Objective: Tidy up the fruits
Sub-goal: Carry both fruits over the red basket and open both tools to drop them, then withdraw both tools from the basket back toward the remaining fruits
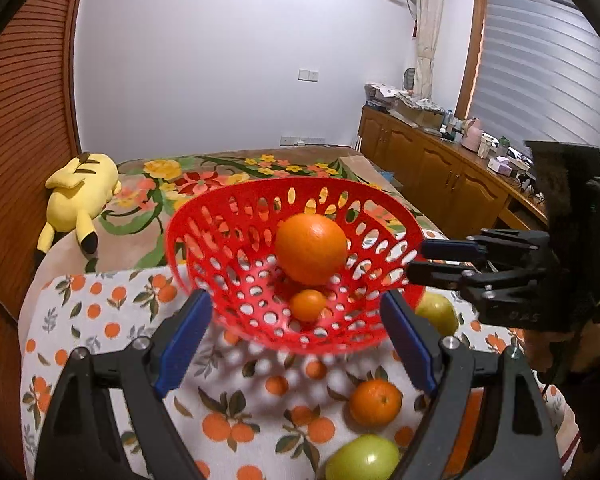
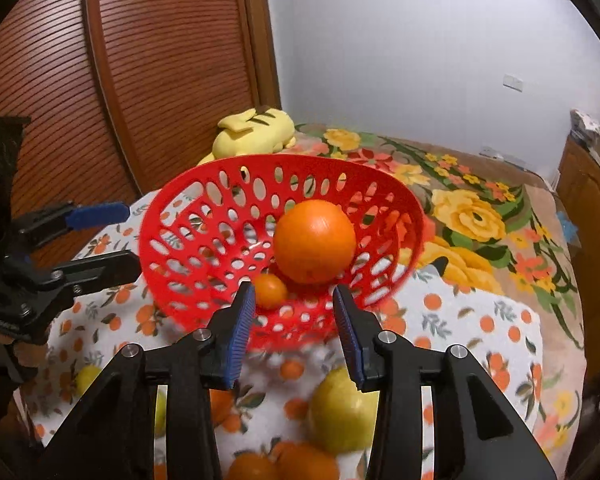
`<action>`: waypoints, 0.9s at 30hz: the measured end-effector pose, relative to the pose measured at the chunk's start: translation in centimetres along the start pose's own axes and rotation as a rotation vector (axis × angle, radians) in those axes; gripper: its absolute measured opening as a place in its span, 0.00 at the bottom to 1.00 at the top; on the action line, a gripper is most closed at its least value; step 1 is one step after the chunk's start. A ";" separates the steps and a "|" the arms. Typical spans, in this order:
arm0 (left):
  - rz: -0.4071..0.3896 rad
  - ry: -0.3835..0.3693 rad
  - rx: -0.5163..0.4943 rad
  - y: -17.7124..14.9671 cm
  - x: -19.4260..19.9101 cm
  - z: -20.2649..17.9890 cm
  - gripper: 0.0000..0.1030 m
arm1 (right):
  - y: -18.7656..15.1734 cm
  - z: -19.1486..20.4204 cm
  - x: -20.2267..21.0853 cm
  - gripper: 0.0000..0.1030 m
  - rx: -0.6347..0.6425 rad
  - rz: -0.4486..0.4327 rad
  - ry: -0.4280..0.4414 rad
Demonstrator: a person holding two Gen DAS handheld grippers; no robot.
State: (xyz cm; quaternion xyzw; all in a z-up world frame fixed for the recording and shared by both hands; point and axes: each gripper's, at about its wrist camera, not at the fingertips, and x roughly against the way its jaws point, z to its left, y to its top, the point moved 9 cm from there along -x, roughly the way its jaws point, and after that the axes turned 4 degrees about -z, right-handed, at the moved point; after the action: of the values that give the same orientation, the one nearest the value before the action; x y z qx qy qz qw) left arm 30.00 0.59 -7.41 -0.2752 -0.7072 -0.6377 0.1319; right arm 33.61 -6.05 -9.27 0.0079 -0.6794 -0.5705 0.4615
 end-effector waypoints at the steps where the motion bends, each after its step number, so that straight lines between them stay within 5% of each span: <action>1: 0.001 -0.001 0.003 -0.4 0.3 0.0 0.83 | -0.3 0.3 0.6 0.39 -0.002 -0.006 -0.004; 14: -0.018 -0.006 0.004 -5.8 5.7 -0.7 0.87 | -6.5 3.9 6.5 0.54 -0.073 -0.057 -0.050; 27: -0.014 -0.008 -0.017 -10.3 9.0 -1.9 0.87 | -11.5 6.1 7.7 0.85 -0.114 -0.054 -0.084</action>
State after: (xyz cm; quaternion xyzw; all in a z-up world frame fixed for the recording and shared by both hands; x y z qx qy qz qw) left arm 16.59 0.32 -10.82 -0.2738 -0.7042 -0.6436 0.1223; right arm 19.38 -9.54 -13.08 -0.0237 -0.6641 -0.6202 0.4168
